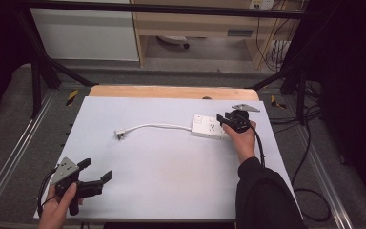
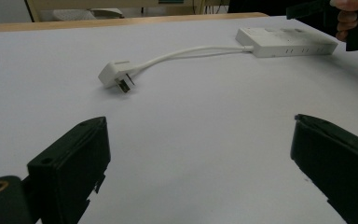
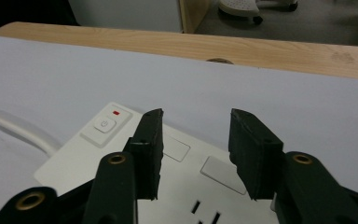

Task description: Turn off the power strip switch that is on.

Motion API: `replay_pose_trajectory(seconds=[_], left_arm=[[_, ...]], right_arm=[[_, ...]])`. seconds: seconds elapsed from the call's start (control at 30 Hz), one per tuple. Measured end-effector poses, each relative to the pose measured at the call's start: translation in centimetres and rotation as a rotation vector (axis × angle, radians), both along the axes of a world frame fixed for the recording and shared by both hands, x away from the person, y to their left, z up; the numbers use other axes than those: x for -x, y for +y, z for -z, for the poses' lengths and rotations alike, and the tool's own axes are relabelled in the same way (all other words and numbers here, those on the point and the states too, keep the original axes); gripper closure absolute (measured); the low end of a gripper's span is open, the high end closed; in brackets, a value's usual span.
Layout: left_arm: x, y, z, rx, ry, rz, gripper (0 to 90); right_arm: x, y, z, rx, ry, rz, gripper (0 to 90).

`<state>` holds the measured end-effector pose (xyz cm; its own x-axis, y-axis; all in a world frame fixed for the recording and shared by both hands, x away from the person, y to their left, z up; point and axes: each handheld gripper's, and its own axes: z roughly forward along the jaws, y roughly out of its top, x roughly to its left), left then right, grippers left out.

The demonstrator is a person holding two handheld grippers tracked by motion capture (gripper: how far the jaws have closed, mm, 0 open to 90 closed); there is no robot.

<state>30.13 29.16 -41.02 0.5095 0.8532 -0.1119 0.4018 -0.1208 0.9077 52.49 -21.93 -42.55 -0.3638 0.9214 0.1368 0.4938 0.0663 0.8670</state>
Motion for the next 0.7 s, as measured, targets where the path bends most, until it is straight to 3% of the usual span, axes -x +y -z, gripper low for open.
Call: replay_pose_trajectory(seconds=[0.07,0.1,0.23,0.33,0.7], left_arm=[[0.0,0.0,0.0,0.000,0.000,0.000,4.7],[0.0,0.0,0.0,0.000,0.000,0.000,4.7],[0.0,0.0,0.0,-0.001,0.000,0.000,4.7],[0.0,0.0,0.0,0.000,0.000,-0.001,4.6],[0.0,0.0,0.0,-0.002,0.000,-0.002,4.7]], right_arm=[[0.0,0.2,-0.3,-0.009,0.004,0.008,39.7],[0.0,0.2,-0.3,-0.009,0.004,0.008,39.7],[0.0,0.6,-0.7,0.009,0.043,0.011,21.2],[0.2,1.0,-1.0,0.011,0.048,0.023,13.9],[0.8,2.1,-2.7,0.012,0.072,-0.022,5.3]])
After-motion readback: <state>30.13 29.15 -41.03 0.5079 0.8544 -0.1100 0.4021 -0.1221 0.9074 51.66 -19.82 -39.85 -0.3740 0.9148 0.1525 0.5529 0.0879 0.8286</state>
